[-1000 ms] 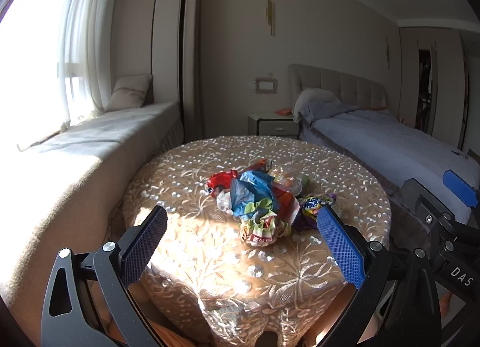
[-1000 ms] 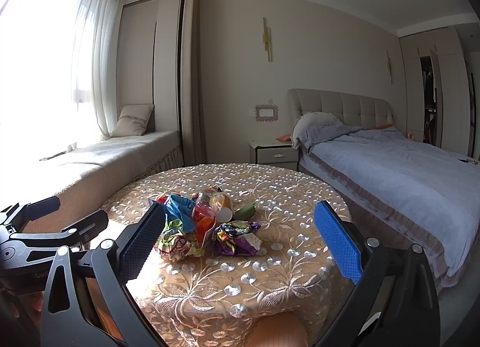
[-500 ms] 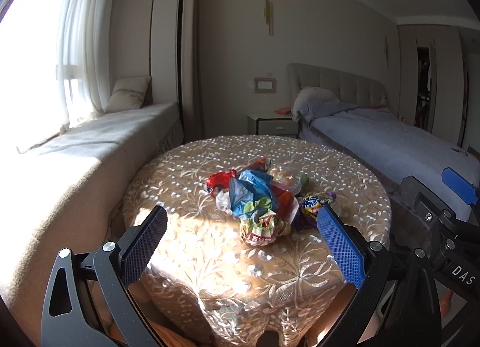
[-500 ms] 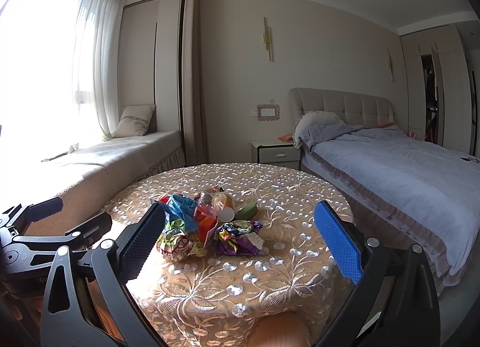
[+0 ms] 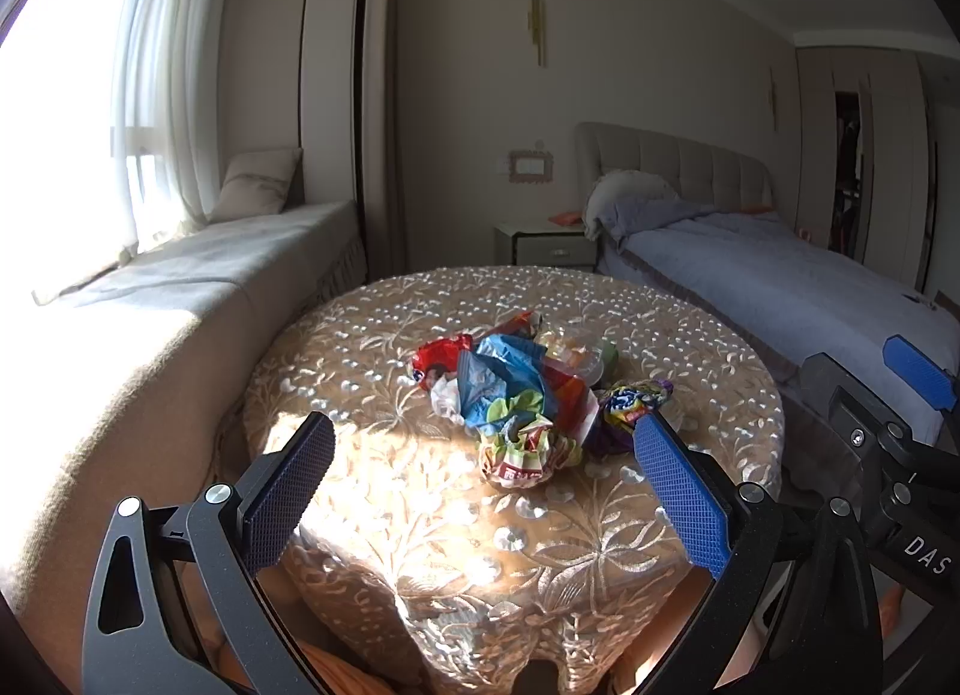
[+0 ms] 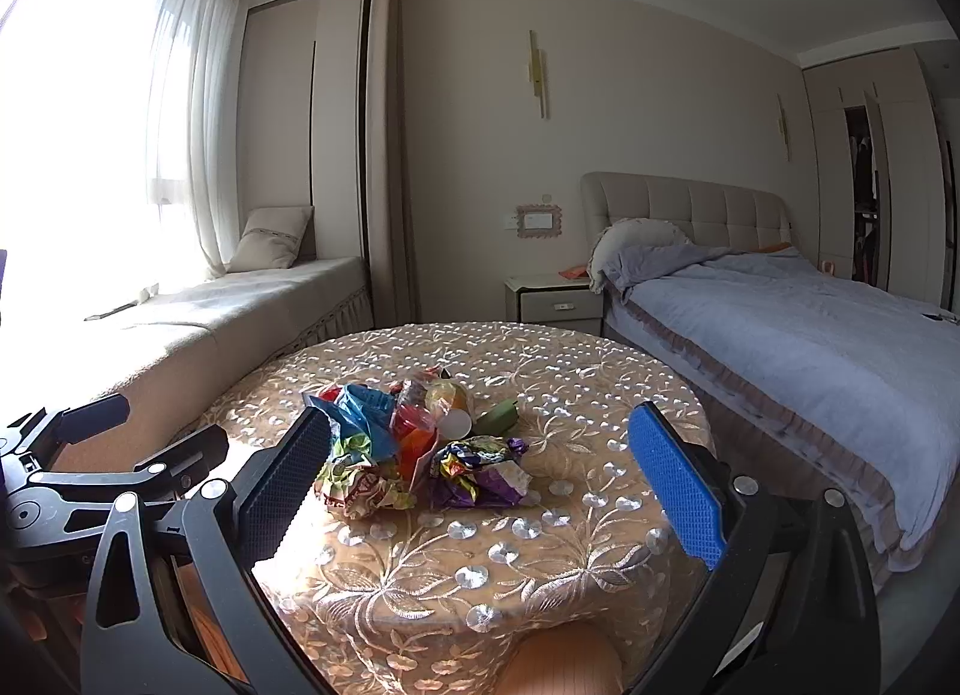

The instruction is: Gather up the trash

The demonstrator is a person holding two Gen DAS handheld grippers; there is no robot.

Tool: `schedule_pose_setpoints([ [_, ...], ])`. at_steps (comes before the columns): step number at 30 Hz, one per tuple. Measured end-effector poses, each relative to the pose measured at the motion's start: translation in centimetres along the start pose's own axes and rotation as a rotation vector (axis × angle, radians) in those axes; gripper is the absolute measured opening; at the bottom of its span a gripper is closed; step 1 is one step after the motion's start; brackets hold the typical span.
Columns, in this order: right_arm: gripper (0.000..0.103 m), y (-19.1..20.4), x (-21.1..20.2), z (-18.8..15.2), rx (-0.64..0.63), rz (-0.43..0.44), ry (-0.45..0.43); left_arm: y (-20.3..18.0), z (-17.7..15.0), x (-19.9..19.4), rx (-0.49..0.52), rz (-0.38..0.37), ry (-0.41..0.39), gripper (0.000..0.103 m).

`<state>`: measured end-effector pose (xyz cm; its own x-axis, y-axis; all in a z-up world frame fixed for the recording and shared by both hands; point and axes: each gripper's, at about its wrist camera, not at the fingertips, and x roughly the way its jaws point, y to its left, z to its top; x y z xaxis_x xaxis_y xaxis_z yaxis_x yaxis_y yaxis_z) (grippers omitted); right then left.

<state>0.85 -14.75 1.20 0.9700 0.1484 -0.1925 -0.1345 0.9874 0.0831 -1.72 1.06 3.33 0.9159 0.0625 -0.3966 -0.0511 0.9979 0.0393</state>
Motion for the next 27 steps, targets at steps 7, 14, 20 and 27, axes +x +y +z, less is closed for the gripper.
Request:
schedule_pose_setpoints([
  [7,0.099,0.1,0.5,-0.2,-0.005,0.006,0.013,0.1,-0.2,0.8,-0.003,-0.001,0.012,0.098],
  [14,0.099,-0.3,1.8,-1.2,-0.008,0.011,0.011,0.3,-0.9,3.3,-0.002,-0.010,0.059,0.098],
  [20,0.099,-0.7,4.3,-1.6,0.003,0.019,0.057,0.2,-1.4,5.7,-0.007,-0.023,0.094,0.098],
  [27,0.099,-1.4,7.5,-2.1,0.012,0.033,0.117,0.5,-1.8,8.9,-0.019,-0.040,0.145,0.098],
])
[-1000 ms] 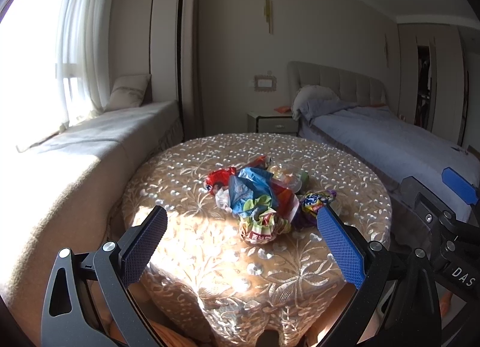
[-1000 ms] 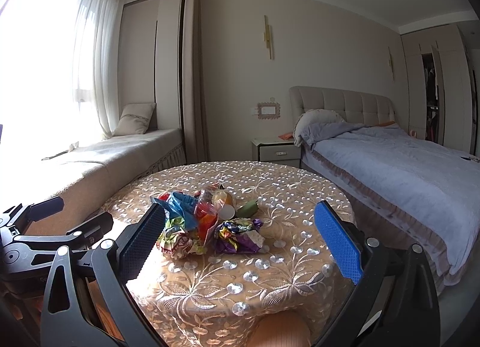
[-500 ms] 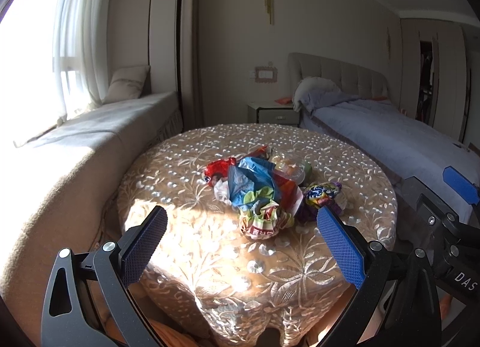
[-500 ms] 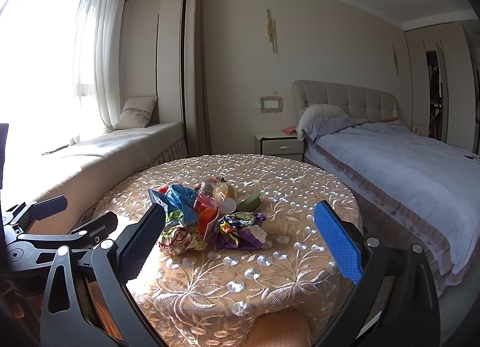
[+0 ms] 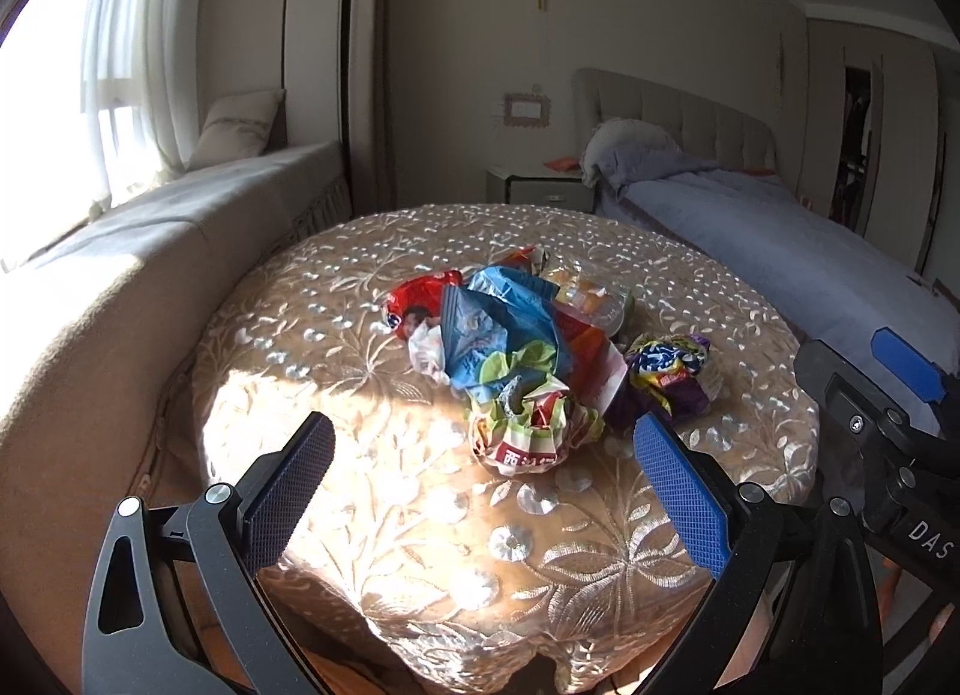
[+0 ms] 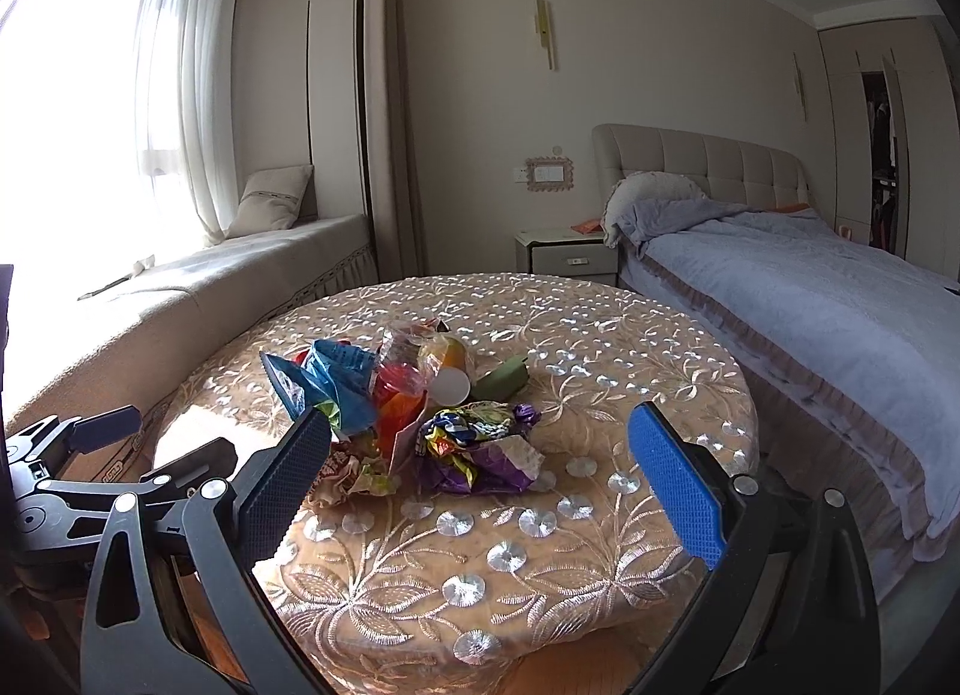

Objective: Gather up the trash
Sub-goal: 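Grasp the striped snack wrapper with the left tool while the right tool grasps the purple-blue wrapper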

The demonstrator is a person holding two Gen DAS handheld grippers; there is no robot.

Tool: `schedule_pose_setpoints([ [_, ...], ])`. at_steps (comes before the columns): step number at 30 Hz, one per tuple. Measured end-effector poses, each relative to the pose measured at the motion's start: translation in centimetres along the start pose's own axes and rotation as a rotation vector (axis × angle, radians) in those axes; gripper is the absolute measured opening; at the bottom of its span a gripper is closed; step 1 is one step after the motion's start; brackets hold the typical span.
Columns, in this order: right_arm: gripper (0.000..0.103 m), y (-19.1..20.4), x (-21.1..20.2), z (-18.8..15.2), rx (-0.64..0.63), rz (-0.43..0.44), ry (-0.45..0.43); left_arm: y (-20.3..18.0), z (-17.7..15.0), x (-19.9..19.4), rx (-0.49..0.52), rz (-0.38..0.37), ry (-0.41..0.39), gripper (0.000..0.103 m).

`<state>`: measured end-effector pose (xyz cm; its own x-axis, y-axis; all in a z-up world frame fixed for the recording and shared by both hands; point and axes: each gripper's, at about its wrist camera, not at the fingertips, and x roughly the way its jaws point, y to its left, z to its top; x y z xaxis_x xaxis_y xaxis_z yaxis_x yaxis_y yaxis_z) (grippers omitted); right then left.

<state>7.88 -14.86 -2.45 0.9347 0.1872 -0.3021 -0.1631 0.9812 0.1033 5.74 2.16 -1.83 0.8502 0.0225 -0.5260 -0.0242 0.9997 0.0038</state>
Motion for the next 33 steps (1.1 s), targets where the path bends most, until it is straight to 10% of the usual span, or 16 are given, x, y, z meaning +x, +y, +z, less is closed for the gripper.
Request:
schedule_pose_setpoints([
  [13,0.099,-1.8,11.2,-0.1,-0.015,0.026,0.252,-1.1,0.3,9.6,0.047,-0.066,0.170,0.098],
  [20,0.098,-2.3,16.5,-1.4,0.028,0.088,0.415,-0.5,0.7,13.6,-0.023,-0.170,0.243,0.063],
  [23,0.071,-2.1,16.9,-1.2,0.033,0.154,0.409,-1.0,0.7,13.7,0.010,-0.151,0.222,0.055],
  [33,0.070,-2.2,12.4,-0.9,0.005,0.141,0.323,0.8,0.4,8.9,-0.020,-0.139,0.164,0.051],
])
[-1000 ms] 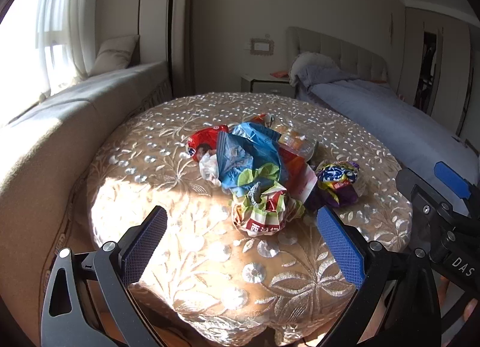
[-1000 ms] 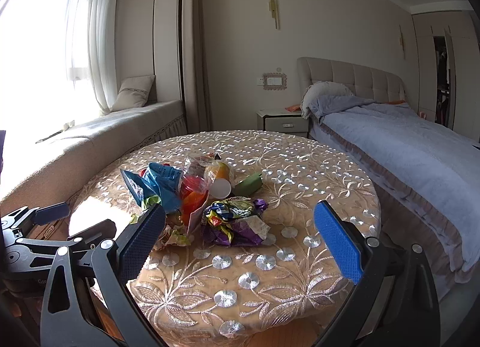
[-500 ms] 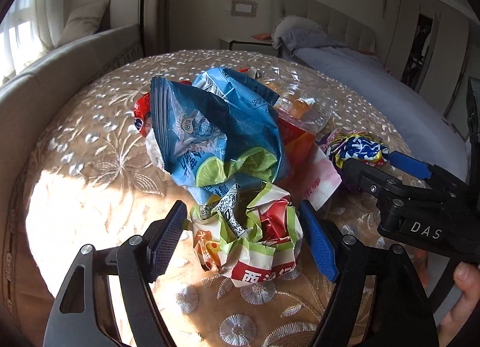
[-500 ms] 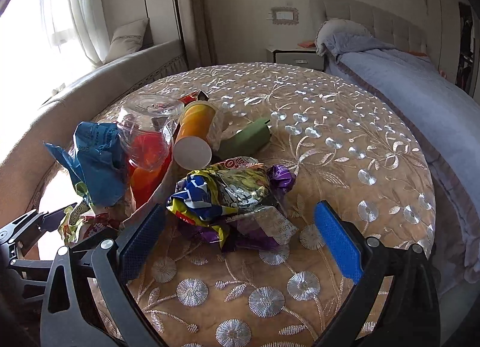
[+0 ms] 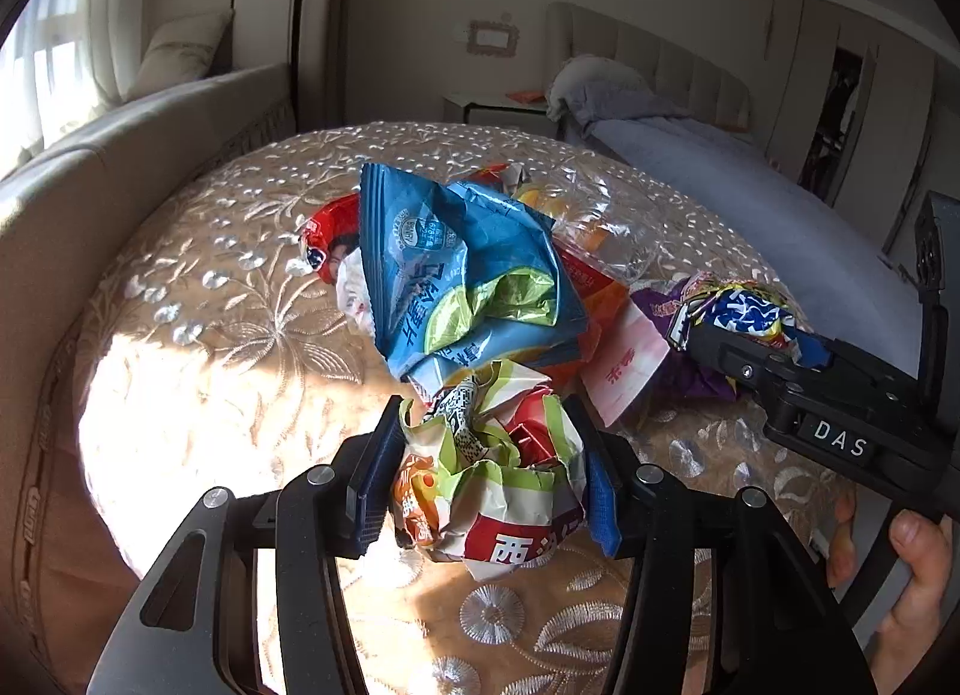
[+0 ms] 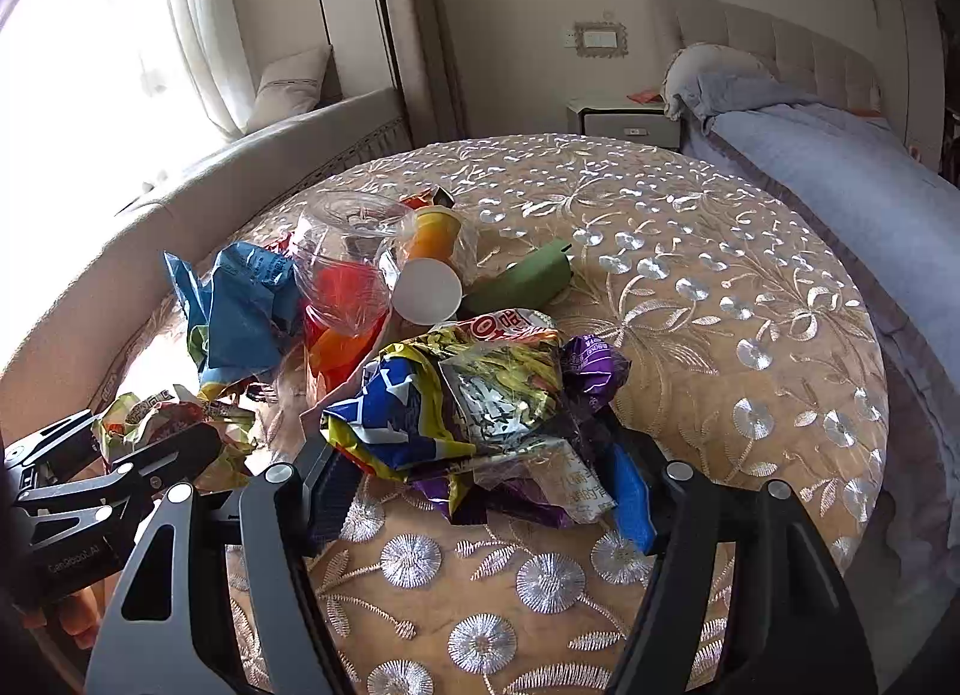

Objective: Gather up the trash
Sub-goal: 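Grasp the striped snack wrapper with the left tool while the right tool grasps the purple-blue wrapper, then carry both wrappers to the white bin and open both tools to drop them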

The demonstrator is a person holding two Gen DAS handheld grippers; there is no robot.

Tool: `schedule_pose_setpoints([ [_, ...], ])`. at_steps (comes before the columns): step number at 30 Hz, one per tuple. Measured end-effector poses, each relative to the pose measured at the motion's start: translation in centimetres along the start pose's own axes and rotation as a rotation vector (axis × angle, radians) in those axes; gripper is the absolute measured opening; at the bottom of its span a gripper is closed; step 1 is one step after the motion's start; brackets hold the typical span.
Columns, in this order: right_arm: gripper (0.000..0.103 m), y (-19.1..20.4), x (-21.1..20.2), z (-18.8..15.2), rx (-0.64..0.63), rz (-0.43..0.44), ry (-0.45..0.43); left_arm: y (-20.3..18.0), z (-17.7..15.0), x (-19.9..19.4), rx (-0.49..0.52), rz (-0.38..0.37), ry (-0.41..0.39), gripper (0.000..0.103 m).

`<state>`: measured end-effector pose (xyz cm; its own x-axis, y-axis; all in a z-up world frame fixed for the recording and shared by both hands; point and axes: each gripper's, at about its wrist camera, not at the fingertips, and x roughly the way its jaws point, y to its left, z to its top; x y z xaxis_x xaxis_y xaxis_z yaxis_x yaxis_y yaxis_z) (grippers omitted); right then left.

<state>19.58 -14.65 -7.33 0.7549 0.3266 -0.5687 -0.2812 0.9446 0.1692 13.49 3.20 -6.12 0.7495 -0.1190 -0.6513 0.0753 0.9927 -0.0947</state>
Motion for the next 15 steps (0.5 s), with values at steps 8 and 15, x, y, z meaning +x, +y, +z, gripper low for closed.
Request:
schedule_pose_setpoints([
  [8,0.070,-0.5,-7.2,-1.7,0.004,-0.015,-0.089,-1.7,-1.2,-3.9,0.031,0.020,-0.053,0.051],
  [15,0.071,-2.2,-11.4,-4.0,0.027,-0.079,-0.115,-6.6,-2.3,-5.5,0.124,-0.045,-0.076,0.051],
])
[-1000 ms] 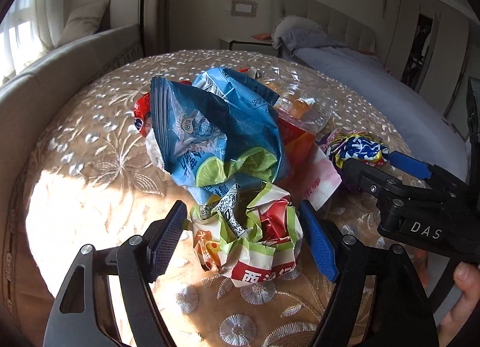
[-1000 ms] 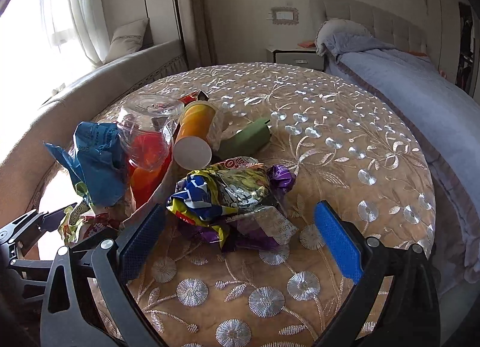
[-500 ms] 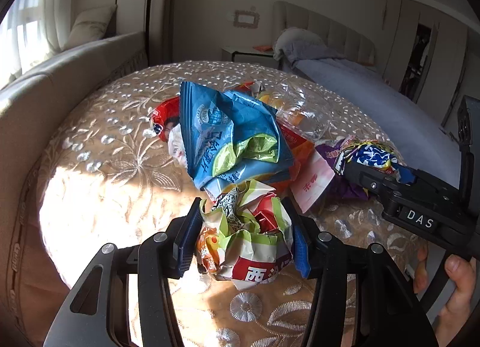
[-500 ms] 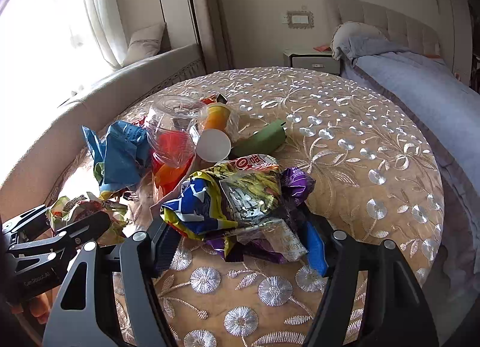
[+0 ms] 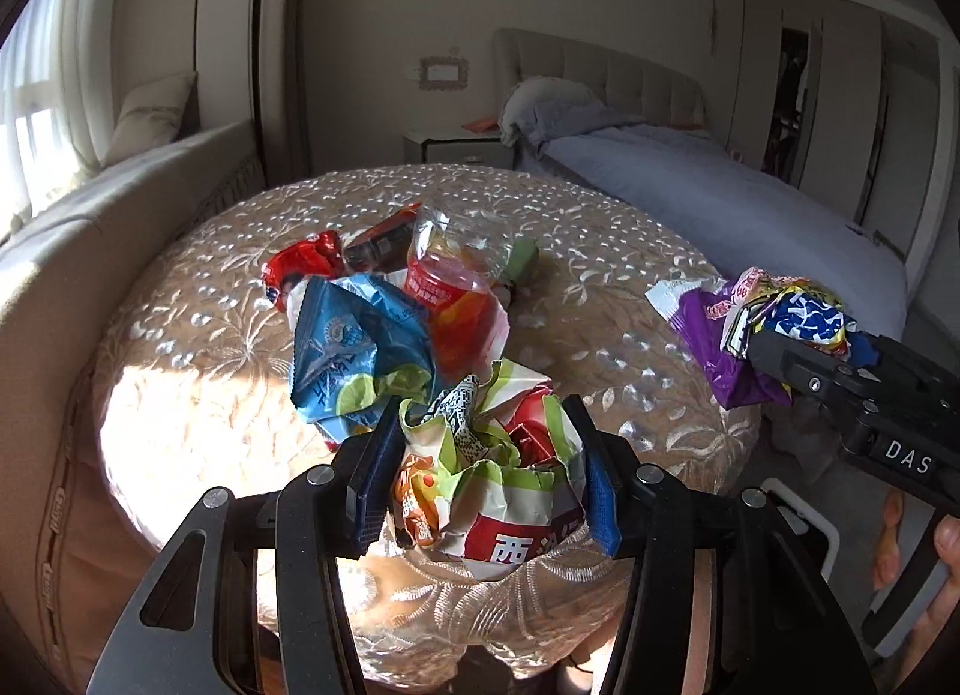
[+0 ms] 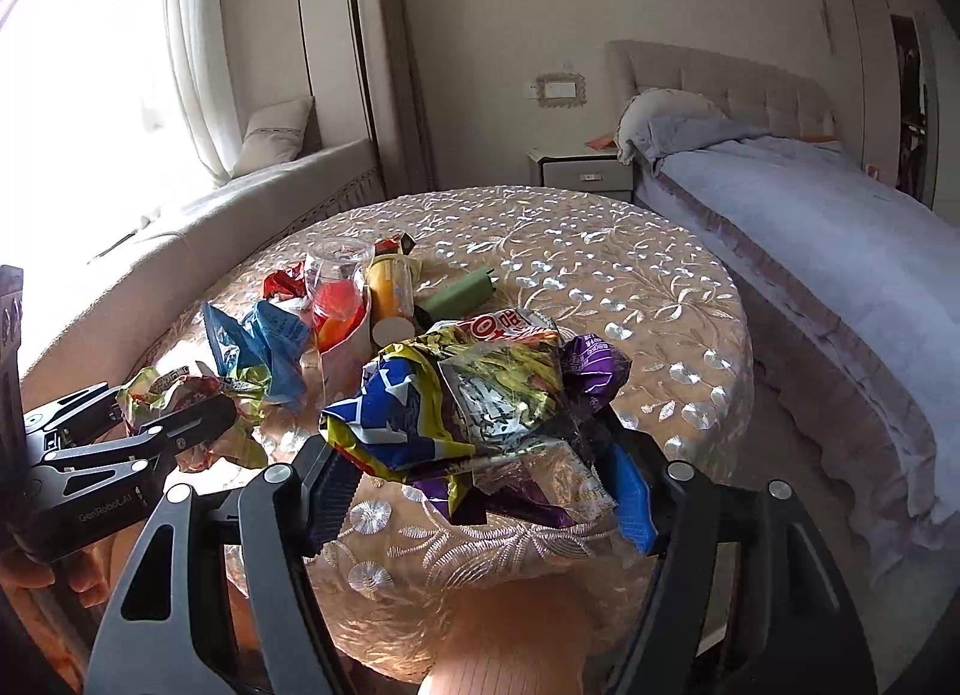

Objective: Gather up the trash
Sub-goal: 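Carry both wrappers to the white bin and open both tools to drop them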

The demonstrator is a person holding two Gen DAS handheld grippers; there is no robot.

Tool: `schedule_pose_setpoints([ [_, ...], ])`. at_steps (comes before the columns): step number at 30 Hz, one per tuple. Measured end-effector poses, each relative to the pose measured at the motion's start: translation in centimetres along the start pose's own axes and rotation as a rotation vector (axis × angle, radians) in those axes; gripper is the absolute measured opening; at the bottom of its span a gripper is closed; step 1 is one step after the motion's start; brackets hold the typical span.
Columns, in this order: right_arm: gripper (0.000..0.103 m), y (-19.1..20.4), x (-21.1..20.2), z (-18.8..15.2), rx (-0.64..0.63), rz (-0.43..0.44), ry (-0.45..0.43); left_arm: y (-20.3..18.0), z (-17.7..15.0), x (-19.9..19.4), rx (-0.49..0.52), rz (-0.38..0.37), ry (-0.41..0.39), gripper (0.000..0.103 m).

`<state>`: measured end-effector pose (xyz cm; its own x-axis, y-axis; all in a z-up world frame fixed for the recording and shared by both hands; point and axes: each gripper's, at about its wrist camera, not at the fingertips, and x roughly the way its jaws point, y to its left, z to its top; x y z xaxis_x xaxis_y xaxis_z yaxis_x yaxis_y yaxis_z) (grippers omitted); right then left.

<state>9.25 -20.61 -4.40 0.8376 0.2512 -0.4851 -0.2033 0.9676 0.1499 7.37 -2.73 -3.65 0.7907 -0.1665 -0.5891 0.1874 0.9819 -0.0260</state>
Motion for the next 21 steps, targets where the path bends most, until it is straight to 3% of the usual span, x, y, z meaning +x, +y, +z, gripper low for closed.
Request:
schedule_pose_setpoints([
  [9,0.071,-5.0,-4.0,-2.9,0.066,-0.103,-0.006,-7.8,0.1,1.0,0.159,-0.150,-0.001,0.051],
  [21,0.071,-11.8,-8.4,-7.2,0.146,-0.275,0.039,-19.4,-1.9,5.8,0.382,-0.403,0.101,0.052],
])
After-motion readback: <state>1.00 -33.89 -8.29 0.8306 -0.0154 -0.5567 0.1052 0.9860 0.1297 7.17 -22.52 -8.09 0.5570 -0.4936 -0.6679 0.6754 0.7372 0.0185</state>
